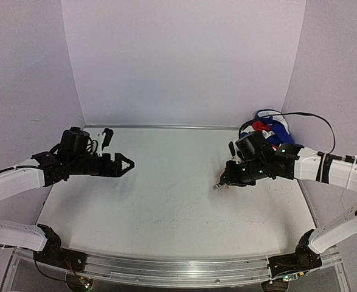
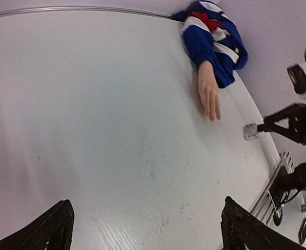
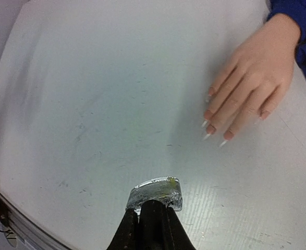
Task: Paint the nails
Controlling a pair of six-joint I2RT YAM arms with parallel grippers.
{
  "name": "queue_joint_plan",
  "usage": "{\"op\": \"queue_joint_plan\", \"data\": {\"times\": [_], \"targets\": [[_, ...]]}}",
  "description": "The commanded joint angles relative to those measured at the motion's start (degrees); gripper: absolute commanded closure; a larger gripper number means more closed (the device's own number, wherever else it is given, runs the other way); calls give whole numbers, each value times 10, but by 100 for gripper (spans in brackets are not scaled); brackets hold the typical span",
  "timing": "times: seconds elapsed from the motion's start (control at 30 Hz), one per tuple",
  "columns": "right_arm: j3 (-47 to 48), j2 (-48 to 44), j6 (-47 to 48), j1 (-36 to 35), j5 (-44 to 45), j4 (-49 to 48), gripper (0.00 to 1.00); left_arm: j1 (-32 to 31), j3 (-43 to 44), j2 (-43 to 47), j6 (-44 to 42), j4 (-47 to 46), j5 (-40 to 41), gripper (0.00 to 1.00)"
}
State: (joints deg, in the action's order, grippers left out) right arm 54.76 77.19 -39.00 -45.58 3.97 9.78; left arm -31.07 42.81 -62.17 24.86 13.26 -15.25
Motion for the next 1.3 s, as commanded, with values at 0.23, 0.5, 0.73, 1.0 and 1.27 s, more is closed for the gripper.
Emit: {"op": "queue_joint_plan", "data": {"times": [0.23, 0.5, 0.73, 1.0, 1.27], "targets": [[83, 85, -16, -43, -159, -128, 100, -223, -47, -75, -315, -304, 62, 1], [130, 111, -48, -113, -137, -136, 100, -306, -60, -180, -423, -439, 208, 15], [137, 112, -60, -131, -122, -136, 100, -334, -46, -234, -451, -482, 237, 29], [137, 111, -70, -136, -108, -132, 100, -347, -42, -242, -456, -484, 260, 45], [153, 130, -75, -136, -100, -126, 100, -359, -43, -236, -450, -486, 269, 45]]}}
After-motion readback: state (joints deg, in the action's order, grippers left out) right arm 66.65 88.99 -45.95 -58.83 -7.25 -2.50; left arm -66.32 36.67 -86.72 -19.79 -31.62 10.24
